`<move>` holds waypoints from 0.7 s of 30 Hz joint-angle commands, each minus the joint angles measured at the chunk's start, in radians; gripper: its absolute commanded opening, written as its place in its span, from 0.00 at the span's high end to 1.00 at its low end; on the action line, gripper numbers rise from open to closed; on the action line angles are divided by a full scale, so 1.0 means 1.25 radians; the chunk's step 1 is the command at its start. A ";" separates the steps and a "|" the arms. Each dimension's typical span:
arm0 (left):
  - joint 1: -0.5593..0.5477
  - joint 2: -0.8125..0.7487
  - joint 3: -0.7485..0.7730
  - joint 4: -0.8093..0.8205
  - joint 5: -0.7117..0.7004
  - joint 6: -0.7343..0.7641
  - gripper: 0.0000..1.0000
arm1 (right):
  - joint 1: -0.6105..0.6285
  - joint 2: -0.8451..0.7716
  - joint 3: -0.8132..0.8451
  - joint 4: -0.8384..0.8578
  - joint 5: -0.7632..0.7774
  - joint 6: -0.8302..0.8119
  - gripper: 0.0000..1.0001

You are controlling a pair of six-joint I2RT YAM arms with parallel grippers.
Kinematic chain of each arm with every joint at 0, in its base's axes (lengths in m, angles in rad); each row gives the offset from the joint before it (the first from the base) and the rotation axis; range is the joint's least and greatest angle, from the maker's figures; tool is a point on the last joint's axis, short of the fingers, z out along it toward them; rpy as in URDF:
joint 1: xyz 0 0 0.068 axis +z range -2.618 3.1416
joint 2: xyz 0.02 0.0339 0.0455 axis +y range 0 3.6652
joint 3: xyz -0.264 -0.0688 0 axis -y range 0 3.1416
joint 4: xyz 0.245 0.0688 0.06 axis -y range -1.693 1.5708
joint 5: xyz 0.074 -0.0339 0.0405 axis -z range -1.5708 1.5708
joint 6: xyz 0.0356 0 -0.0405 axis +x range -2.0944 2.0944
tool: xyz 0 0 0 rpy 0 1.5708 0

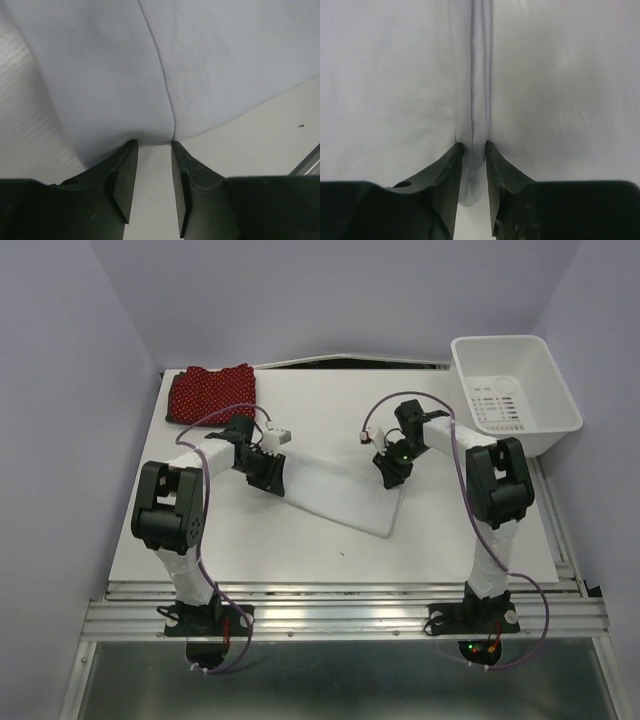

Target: Fold and stack the skirts

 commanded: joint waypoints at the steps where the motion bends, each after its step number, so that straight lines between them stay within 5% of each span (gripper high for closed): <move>1: 0.033 -0.043 0.067 0.056 0.079 -0.035 0.52 | 0.002 -0.053 -0.030 -0.086 -0.048 0.023 0.71; 5: 0.102 -0.099 0.072 0.067 0.122 -0.058 0.39 | 0.002 -0.069 -0.039 -0.075 -0.046 0.048 0.66; 10: 0.103 -0.092 0.074 0.097 0.037 -0.113 0.28 | 0.002 -0.042 -0.004 -0.012 -0.019 0.093 0.60; 21: 0.103 0.113 0.105 0.148 0.076 -0.288 0.41 | 0.002 0.046 0.105 -0.013 0.007 0.107 0.59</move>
